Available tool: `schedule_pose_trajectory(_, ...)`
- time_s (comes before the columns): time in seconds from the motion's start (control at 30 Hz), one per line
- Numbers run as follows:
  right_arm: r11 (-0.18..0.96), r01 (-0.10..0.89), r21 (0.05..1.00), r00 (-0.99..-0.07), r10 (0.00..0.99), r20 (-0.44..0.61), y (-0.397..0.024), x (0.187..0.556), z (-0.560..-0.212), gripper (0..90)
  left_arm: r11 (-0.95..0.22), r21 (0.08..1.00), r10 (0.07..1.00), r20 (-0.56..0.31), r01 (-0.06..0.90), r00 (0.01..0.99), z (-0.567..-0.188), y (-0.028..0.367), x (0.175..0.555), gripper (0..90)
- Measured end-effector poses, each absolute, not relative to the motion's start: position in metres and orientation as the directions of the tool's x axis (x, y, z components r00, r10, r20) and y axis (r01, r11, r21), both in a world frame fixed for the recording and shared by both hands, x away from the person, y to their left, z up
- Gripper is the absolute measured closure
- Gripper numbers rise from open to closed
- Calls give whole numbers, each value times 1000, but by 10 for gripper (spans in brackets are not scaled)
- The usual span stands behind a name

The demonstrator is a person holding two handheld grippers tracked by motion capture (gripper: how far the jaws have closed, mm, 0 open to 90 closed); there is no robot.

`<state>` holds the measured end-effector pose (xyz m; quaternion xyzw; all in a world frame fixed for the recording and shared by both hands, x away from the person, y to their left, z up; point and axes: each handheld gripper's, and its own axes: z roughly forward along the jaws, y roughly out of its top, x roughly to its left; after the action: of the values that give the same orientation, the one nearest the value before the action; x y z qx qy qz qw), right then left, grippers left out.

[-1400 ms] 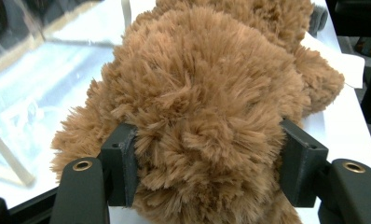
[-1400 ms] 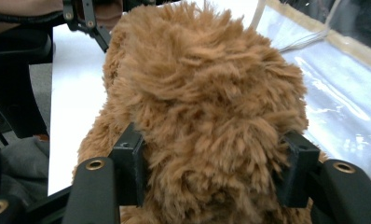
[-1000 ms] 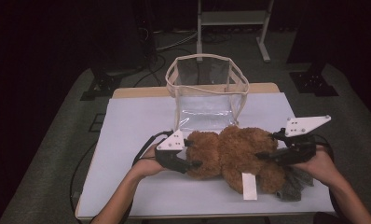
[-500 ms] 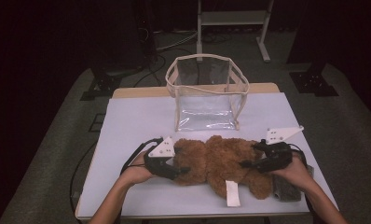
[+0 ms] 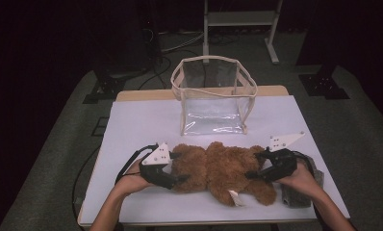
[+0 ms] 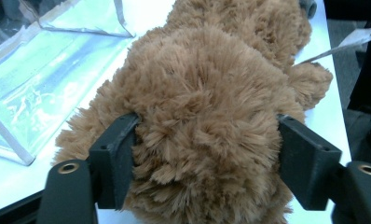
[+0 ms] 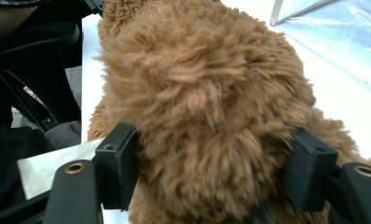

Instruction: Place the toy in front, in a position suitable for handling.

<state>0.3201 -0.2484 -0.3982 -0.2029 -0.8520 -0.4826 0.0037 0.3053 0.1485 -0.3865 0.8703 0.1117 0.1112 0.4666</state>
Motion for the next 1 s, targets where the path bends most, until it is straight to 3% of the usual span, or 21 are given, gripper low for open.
schedule_pose_trajectory(0.37, 433, 339, 835, -910, 377, 174, -277, 330, -366, 325, -499, 861, 356, 94, 104, 930, -385, 166, 304, 146)
schedule_pose_trajectory(0.67, 406, 364, 838, -881, 441, 169, -276, 359, -361, 318, -454, 875, 500, 96, 166, 861, -394, 189, 312, 92)
schedule_pose_trajectory(1.0, 405, 351, 844, -884, 440, 157, -246, 384, -362, 280, -365, 903, 666, 83, 226, 741, -410, 205, 318, 77)
